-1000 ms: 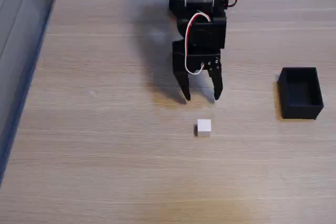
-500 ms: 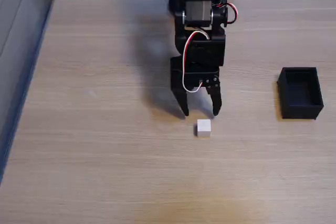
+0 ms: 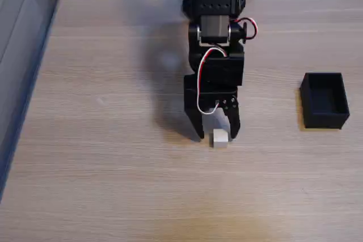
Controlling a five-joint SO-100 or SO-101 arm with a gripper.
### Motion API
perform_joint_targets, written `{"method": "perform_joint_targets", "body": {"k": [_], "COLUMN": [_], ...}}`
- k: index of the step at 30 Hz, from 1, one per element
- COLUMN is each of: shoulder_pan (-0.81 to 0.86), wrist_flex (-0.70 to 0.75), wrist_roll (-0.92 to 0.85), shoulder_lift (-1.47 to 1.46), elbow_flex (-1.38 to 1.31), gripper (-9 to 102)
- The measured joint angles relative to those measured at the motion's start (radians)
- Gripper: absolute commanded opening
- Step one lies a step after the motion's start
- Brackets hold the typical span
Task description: Pick a white block and place it in the black box.
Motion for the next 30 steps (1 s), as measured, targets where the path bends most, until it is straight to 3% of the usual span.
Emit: {"method": "perform_joint_targets", "body": {"k": [4,14,21,30], "shoulder_pan": [0.0,-0.018,-0.014,-0.101], "wrist_flex": [0.0,0.009,0.023,0.106], "wrist_roll": [0.0,0.0,-0.02,-0.035], "shoulder_lift": [-0.015,-0.02,0.031,0.387], "elbow_flex": [-0.005,-0.011,0.012,0.235], "gripper": [14,0,0,0]}}
